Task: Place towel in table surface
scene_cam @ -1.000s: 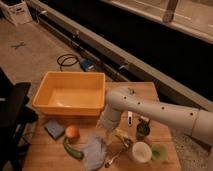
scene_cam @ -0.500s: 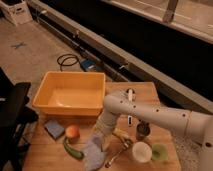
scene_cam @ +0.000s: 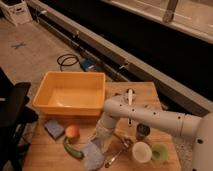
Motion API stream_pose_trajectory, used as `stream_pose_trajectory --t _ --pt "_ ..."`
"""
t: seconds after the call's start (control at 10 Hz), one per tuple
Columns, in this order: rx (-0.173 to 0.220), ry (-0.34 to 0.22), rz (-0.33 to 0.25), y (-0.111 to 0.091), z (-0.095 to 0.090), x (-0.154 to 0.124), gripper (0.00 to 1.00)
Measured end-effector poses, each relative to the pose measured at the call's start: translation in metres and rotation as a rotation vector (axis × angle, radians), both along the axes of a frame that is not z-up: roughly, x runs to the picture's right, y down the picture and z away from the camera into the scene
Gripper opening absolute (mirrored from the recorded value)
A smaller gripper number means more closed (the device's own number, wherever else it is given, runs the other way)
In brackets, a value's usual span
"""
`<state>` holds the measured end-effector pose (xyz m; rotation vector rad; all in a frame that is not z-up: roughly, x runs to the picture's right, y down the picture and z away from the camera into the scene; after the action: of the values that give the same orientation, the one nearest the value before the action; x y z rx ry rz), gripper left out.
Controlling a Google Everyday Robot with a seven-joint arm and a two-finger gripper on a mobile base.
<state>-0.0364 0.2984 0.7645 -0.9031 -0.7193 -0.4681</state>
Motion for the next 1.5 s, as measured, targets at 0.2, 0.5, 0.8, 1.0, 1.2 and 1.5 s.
stream_pose_trajectory --t 0.2,0.5,0.8,1.0,1.2,1.5 --pt "-0.006 -0.004 0.013 0.003 0.003 -0.001 0.60" --pt "-0.004 -0.004 0.009 0.001 0.003 0.000 0.30" --pt "0.051 -0.009 0.023 -0.008 -0.014 -0.003 0.01" --pt "0.120 -0.008 0.040 -0.034 -0.042 -0.008 0.00" --pt "0.194 0.022 0.043 -0.065 -0.069 -0.006 0.00" --pt "0.297 0.106 0.046 -0.125 -0.080 0.022 0.00"
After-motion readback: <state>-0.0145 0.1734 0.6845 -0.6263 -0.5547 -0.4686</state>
